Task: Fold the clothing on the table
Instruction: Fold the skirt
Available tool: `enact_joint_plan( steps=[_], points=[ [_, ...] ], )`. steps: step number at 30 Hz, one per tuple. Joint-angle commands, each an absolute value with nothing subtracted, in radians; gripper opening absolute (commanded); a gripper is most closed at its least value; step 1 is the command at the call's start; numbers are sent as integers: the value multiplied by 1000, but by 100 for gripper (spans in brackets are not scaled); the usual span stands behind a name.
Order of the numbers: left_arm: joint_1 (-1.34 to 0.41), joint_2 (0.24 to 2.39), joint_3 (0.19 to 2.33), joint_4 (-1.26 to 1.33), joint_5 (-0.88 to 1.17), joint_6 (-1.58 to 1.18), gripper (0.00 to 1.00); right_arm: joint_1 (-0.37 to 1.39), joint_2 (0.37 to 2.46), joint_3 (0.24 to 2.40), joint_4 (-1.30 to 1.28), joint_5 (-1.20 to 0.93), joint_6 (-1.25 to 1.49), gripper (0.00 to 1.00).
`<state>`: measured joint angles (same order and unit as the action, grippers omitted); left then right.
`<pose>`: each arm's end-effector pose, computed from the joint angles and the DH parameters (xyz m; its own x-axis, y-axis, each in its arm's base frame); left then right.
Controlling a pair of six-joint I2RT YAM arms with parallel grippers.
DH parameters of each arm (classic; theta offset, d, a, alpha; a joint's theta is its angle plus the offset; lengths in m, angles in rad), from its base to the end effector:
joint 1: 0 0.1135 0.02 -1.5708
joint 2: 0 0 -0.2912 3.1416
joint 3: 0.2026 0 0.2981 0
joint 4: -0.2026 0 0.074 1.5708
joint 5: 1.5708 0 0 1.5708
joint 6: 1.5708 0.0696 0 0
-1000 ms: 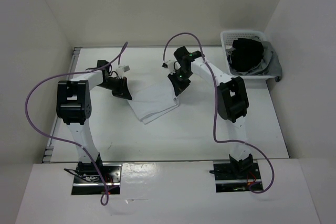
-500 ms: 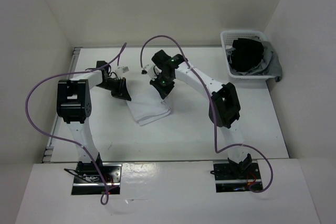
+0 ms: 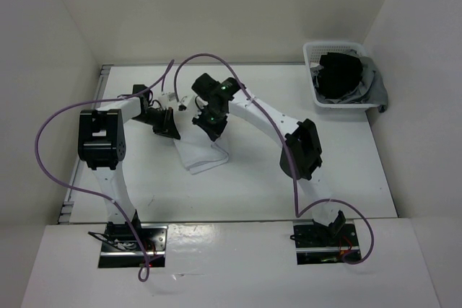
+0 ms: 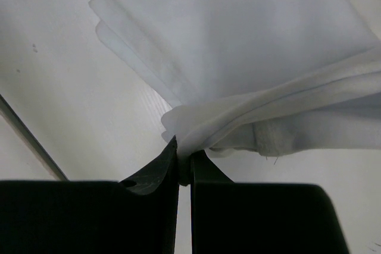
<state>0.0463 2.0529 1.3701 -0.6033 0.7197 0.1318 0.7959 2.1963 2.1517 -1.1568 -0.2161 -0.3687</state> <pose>0.4565 -0.0248 0.1125 -0.9307 0.0558 -0.3616 0.2748 0.7590 -0.5902 0.3645 0.3935 0.2641 -0.3376 -0.8479 -0.4089 -0.9366 0.3457 0.0564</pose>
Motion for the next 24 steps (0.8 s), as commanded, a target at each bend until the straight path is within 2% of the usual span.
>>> enact_joint_plan(
  steps=[1,12,24],
  points=[
    [51,2051,1364,-603,752,158,3,839,2218,2195,-1198,-224,-399,0],
    [51,2069,1373,-603,761,158,3,902,2260,2238,-1216,-233,-429,0],
    [51,2069,1373,-603,770,158,3,974,2348,2378,-1284,-224,-468,0]
  ],
)
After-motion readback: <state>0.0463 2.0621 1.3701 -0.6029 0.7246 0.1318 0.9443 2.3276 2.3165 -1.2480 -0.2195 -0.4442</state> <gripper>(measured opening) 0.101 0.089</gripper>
